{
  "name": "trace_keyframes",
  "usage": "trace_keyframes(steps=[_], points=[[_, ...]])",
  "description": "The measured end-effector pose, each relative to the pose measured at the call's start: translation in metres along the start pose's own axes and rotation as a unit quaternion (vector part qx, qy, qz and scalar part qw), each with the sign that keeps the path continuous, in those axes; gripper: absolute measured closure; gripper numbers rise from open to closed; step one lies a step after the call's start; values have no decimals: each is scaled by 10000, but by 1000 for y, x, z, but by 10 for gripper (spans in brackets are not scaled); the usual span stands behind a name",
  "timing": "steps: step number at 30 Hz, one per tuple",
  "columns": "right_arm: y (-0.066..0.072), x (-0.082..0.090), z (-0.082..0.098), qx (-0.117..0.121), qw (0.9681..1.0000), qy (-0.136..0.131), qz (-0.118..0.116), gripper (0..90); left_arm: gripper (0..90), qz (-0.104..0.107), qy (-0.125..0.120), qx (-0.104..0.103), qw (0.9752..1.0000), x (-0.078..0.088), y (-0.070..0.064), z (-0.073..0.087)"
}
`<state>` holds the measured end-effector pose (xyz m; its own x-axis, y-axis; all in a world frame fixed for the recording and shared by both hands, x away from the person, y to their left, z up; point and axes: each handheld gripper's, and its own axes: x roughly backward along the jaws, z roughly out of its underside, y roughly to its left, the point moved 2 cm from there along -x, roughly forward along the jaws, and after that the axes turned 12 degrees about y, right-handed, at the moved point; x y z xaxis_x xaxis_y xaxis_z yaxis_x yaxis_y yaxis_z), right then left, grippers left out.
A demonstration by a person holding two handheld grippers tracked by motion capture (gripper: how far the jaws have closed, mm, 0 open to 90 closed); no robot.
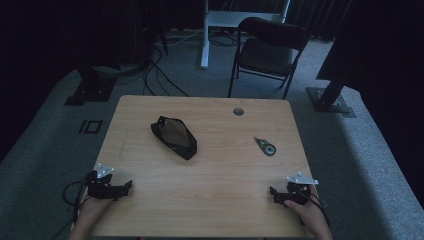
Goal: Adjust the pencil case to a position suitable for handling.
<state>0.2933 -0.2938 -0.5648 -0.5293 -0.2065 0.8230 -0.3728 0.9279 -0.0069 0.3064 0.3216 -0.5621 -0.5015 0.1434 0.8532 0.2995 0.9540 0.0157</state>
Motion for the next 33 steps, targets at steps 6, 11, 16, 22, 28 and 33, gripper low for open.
trace_keyframes(steps=[6, 11, 16, 22, 28, 33], points=[[3, 1, -10, 5, 9999, -126, -4, 101, 4, -1, -5, 0, 10000, 0, 0, 0], [11, -4, -22, 29, 9997, -220, -113, 101, 4, -2, -5, 2, 10000, 0, 0, 0], [20, -9, -31, 176, 9994, -259, -139, 101, 4, -1, -3, -1, 10000, 0, 0, 0], [32, -16, -42, 309, 9989, -305, -198, 102, 4, 0, 0, -1, 10000, 0, 0, 0], [43, -22, -52, 396, 9982, -311, -319, 102, 4, 0, -2, 0, 10000, 0, 0, 0], [49, -26, -58, 426, 9976, -336, -425, 102, 4, 0, 0, -1, 10000, 0, 0, 0]])
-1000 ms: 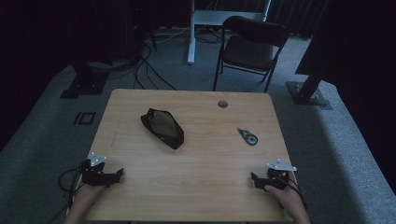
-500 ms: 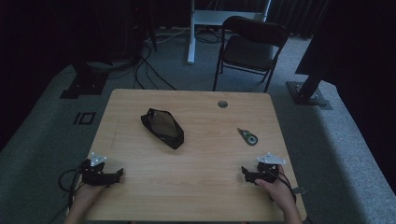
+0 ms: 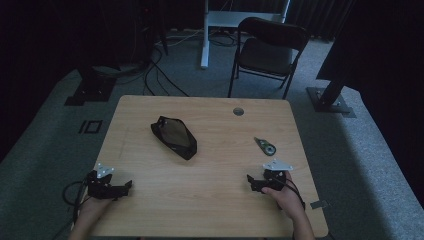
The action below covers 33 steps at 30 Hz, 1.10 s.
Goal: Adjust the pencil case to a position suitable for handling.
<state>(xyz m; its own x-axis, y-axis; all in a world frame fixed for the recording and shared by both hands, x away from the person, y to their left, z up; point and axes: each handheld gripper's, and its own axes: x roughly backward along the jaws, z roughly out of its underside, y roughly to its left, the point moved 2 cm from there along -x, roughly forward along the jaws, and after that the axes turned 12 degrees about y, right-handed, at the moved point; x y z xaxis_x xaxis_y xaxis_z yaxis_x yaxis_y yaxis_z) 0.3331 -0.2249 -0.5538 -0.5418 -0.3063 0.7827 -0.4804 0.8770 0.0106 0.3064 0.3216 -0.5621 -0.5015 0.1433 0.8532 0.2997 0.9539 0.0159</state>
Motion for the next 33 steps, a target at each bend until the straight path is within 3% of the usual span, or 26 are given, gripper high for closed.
trace_keyframes(steps=[11, 16, 33], points=[[14, -9, -19, 185, 9997, -43, -168, 103, 4, 2, 5, 0, 10000, 0, 0, 0], [18, -14, -28, 240, 9997, -100, -41, 103, 4, 2, 5, 8, 10000, 0, 0, 0], [46, -30, -62, 425, 9978, -304, -416, 103, 4, 6, -5, 17, 10000, 0, 0, 0]])
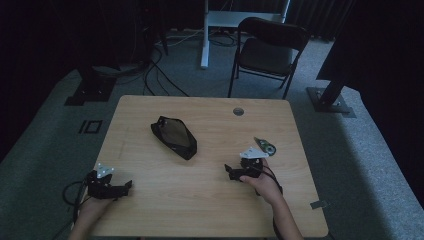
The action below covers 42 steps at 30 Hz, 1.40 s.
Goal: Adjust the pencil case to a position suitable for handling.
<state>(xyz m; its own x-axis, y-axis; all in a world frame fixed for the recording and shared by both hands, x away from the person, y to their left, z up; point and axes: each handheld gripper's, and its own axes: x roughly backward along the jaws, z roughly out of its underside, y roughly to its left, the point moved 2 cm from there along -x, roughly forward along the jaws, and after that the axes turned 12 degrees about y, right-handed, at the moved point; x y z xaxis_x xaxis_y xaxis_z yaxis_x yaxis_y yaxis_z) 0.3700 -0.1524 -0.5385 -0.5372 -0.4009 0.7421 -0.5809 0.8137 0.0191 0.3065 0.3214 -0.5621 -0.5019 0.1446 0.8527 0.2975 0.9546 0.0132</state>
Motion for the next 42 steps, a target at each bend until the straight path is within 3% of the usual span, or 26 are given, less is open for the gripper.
trace_keyframes(steps=[13, 24, 27, 42], points=[[15, -13, -22, 127, 9997, -120, -198, 135, 4, 0, -1, 1, 10000, 0, 0, 0], [37, -24, -40, 406, 9985, -169, -332, 137, 4, 0, -1, 1, 10000, 0, 0, 0], [42, -28, -44, 399, 9975, -230, -528, 137, 4, 0, -1, 1, 10000, 0, 0, 0], [68, -45, -59, 710, 9951, -202, -658, 145, 4, 0, -1, 3, 10000, 0, 0, 0]])
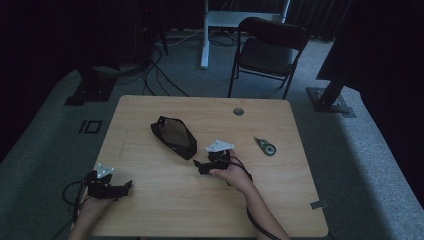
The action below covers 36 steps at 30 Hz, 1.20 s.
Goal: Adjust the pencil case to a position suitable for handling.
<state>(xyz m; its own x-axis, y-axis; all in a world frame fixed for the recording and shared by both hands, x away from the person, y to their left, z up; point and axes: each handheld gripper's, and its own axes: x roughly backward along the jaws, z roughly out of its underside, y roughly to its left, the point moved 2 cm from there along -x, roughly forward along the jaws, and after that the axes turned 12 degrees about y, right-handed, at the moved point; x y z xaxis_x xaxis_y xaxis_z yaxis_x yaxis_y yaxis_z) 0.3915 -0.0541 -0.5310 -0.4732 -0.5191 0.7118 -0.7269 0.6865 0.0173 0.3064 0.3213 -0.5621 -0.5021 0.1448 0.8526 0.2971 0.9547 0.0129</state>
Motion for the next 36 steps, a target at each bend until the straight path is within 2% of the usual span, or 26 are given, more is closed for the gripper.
trace_keyframes(steps=[8, 11, 14, 19, 23, 25, 27, 29, 32, 36], points=[[5, -6, -6, 19, 10000, -67, -45, 156, 4, 0, 1, -4, 10000, 0, 0, 0], [5, -7, -11, 50, 9999, -122, -17, 194, 4, 0, 1, -2, 10000, 0, 0, 0], [5, -9, -15, 55, 9997, -222, 45, 318, 4, 0, 1, -2, 10000, 0, 0, 0], [4, -12, -20, 33, 9996, -272, -37, 389, 4, -1, 2, -4, 10000, 0, 0, 0], [7, -14, -24, 199, 9990, -368, -179, 453, 4, -1, 1, -4, 10000, 0, 0, 0], [7, -17, -26, 214, 9985, -389, -332, 491, 4, -1, 1, -2, 10000, 0, 0, 0], [6, -19, -27, 297, 9989, -303, -221, 563, 4, -1, 0, -3, 10000, 0, 0, 0], [6, -21, -27, 271, 9989, -250, -289, 583, 4, 0, 1, -2, 10000, 0, 0, 0], [5, -21, -27, 222, 9992, -222, -235, 712, 4, 0, 0, 0, 10000, 0, 0, 0], [4, -21, -27, 175, 9994, -220, -202, 731, 4, 0, 0, -1, 10000, 0, 0, 0]])
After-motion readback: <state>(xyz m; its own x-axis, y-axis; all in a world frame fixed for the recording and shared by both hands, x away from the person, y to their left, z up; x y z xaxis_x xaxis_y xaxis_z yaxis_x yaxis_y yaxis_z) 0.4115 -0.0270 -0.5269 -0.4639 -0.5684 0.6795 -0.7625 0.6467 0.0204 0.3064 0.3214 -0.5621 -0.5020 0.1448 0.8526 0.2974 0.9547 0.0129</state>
